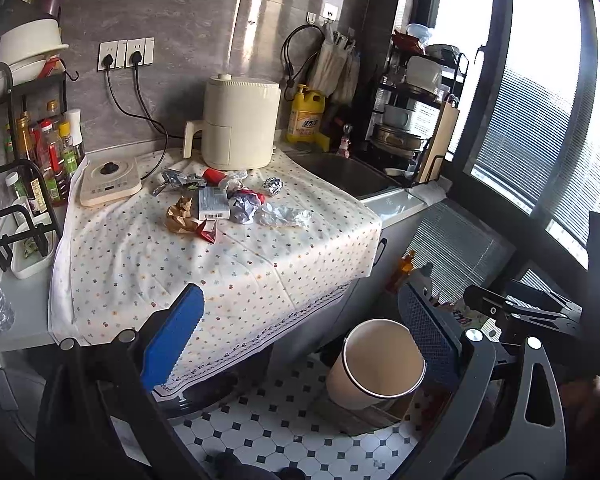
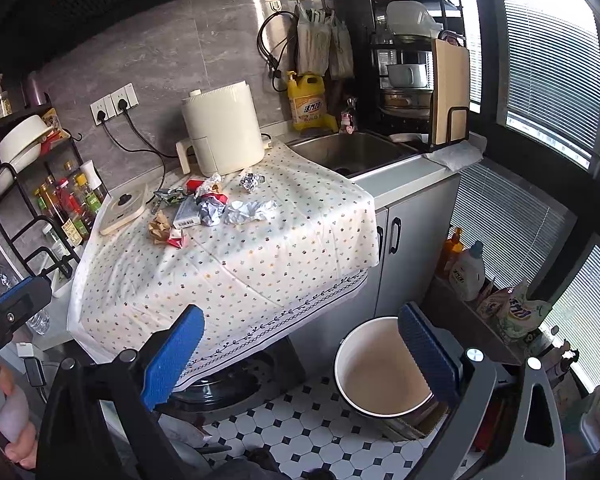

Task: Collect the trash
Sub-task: 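Move both tools toward the trash on the dotted cloth, then grasp the brown paper with the left tool while the right tool grasps red-white crumpled paper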

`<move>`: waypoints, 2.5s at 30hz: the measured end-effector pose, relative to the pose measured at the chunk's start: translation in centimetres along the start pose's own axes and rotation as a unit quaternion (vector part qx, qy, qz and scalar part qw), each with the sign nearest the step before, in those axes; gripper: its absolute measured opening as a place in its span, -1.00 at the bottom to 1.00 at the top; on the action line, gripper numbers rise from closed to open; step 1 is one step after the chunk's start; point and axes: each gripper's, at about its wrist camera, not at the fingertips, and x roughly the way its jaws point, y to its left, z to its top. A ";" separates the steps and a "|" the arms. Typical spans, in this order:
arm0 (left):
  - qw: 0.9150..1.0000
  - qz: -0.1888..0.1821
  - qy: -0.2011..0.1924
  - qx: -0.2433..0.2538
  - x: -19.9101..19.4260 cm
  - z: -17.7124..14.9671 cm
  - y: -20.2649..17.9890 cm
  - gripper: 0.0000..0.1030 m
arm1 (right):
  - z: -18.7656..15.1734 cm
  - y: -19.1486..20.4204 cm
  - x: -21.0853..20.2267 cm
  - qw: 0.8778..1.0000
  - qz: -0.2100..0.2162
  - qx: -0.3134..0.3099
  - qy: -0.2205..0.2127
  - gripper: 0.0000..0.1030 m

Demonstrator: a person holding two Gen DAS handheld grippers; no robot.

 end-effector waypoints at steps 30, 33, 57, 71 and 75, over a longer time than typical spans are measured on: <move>0.999 0.021 0.006 -0.036 1.3 1.0 3.0 0.88 | 1.8 2.7 2.6 0.999 0.011 -0.035 0.017 0.85; 0.998 0.036 0.013 -0.045 2.7 1.4 4.3 0.88 | 2.6 3.3 4.2 0.999 0.014 -0.039 0.023 0.85; 0.990 0.070 0.065 -0.101 19.7 9.0 17.2 0.88 | 13.4 11.2 23.4 0.993 0.071 -0.063 0.076 0.85; 0.975 0.042 0.161 -0.149 30.8 7.8 24.3 0.20 | 15.1 16.4 33.6 0.978 0.104 -0.094 0.152 0.37; 0.970 0.032 0.181 -0.156 33.0 7.2 25.3 0.02 | 15.4 17.5 35.7 0.976 0.100 -0.105 0.164 0.37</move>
